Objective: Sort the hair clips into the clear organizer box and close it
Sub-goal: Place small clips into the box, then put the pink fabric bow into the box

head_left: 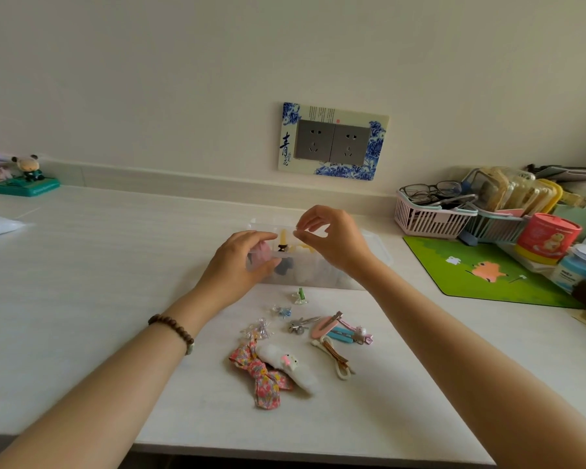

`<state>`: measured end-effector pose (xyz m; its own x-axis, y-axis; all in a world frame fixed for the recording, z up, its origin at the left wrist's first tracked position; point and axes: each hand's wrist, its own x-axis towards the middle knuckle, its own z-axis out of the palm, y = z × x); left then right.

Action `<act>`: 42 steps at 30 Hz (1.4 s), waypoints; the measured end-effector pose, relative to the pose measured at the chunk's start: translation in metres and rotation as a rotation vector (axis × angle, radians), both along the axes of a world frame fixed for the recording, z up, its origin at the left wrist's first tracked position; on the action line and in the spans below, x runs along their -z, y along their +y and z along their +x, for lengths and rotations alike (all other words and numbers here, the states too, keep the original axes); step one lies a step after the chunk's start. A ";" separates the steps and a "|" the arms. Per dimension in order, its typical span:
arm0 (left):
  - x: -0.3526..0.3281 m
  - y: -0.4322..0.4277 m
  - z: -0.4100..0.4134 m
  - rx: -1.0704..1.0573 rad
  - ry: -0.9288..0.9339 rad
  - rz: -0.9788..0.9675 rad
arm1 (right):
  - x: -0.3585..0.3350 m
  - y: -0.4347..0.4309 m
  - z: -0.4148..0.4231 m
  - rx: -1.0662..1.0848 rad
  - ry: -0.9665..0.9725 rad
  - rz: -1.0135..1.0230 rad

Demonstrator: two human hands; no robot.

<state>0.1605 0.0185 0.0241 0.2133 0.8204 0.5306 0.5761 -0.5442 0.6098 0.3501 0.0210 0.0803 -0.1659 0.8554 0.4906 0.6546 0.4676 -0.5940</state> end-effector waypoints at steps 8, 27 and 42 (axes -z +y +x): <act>-0.001 -0.002 0.000 0.014 0.005 -0.033 | 0.009 -0.082 0.002 -0.454 -0.247 -0.397; 0.000 -0.001 -0.001 0.052 0.033 0.011 | 0.008 -0.064 0.010 -0.423 0.176 -0.449; -0.001 0.001 0.003 0.036 0.105 0.075 | -0.002 0.025 0.009 0.082 -0.086 -0.186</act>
